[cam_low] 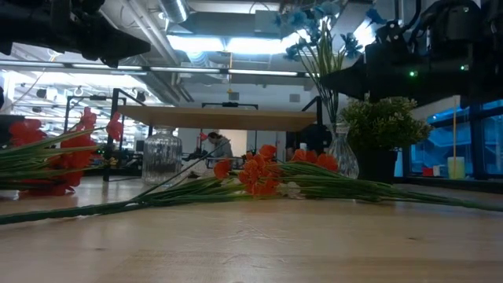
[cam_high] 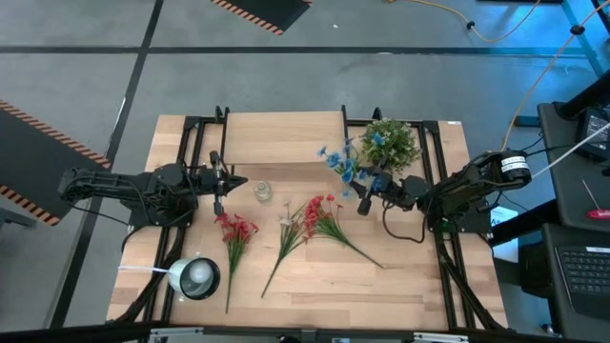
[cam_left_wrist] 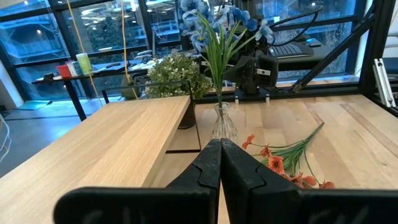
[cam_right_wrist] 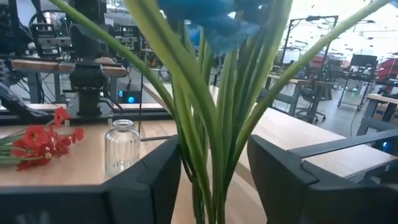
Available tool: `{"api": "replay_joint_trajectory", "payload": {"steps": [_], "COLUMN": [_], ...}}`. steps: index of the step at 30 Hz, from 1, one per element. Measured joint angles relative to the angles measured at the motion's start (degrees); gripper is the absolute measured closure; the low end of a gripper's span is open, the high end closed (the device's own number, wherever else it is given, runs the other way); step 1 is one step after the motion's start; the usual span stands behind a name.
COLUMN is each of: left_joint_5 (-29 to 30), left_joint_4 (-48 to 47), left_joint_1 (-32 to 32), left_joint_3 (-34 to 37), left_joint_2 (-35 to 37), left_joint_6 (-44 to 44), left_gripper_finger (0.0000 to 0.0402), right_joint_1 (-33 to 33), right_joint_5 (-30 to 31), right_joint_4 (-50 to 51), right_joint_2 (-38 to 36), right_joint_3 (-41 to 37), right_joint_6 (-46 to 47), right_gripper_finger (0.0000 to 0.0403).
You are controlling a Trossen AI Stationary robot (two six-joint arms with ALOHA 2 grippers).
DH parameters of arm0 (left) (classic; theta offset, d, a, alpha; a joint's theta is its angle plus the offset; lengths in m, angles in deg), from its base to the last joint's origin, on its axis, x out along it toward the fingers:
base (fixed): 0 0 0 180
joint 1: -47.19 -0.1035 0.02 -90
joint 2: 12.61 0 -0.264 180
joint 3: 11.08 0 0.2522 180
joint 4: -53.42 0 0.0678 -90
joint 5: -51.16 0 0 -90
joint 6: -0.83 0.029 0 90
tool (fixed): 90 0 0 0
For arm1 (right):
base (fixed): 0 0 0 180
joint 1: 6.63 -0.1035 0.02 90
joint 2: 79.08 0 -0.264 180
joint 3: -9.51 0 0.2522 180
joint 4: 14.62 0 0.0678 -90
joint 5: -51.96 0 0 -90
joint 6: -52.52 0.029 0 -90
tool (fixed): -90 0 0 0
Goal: Pick and place flowers into a vace then onto a shelf
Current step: Put the blue flowers into the right transparent vase
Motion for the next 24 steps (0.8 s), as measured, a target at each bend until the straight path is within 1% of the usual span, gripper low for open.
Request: {"api": "replay_joint_trajectory", "payload": {"steps": [7, 9, 15, 19, 21, 24], "left_joint_5": [0.0, 0.0, 0.0, 0.0, 0.0, 0.0], "left_joint_4": [0.0, -0.02, 0.0, -0.02, 0.0, -0.02], "left_joint_1": [0.0, 0.0, 0.02, 0.02, 0.01, 0.02], "left_joint_3": [-0.01, 0.0, 0.0, 0.0, 0.0, 0.0], "left_joint_2": [0.0, 0.0, 0.01, 0.0, 0.0, 0.0], "left_joint_6": [0.0, 0.0, -0.01, -0.02, -0.02, -0.04], "left_gripper_finger": [0.0398, 0.0398, 0.0398, 0.0398, 0.0398, 0.0398], "right_joint_1": [0.0, 0.0, 0.0, -0.22, -0.57, -1.4], "right_joint_5": [1.54, 1.56, 1.56, 1.73, 3.6, 9.64], "right_joint_4": [0.02, 0.1, 2.57, 4.97, 8.72, 17.42], "right_joint_2": [-0.63, -0.87, -1.29, -1.31, -1.32, -2.2], "right_joint_3": [0.03, 0.03, 0.2, 2.02, 4.1, 7.16], "right_joint_6": [1.42, 3.22, 5.45, 4.4, 3.34, 1.1], "right_gripper_finger": [0.0206, 0.0204, 0.0194, 0.0184, 0.018, 0.0178]}}
